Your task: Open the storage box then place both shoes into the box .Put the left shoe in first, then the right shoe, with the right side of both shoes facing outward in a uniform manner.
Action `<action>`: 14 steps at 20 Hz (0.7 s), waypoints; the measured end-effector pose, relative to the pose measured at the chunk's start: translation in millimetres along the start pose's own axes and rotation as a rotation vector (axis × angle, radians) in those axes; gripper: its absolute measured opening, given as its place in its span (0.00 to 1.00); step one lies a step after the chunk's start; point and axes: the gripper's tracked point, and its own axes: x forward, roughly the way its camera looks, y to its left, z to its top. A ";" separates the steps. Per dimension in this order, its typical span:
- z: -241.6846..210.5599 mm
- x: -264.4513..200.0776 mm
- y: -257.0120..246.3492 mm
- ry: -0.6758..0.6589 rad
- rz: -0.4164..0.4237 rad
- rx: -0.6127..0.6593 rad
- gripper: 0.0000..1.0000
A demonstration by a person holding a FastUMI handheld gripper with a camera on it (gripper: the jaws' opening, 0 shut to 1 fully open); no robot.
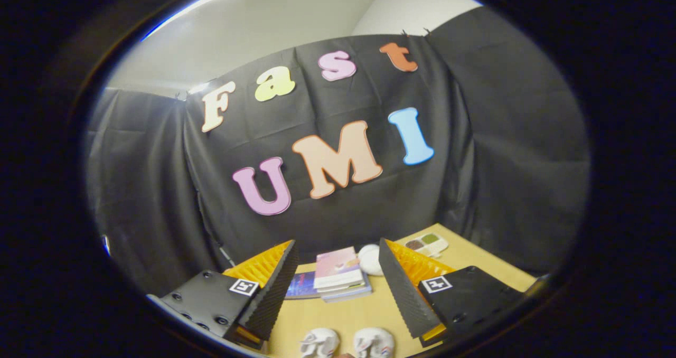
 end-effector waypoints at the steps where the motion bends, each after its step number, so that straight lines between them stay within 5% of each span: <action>1: -17.9 -1.0 11.5 0.029 0.020 0.039 0.96; 14: -250.0 -44.5 159.5 0.523 0.224 0.613 0.98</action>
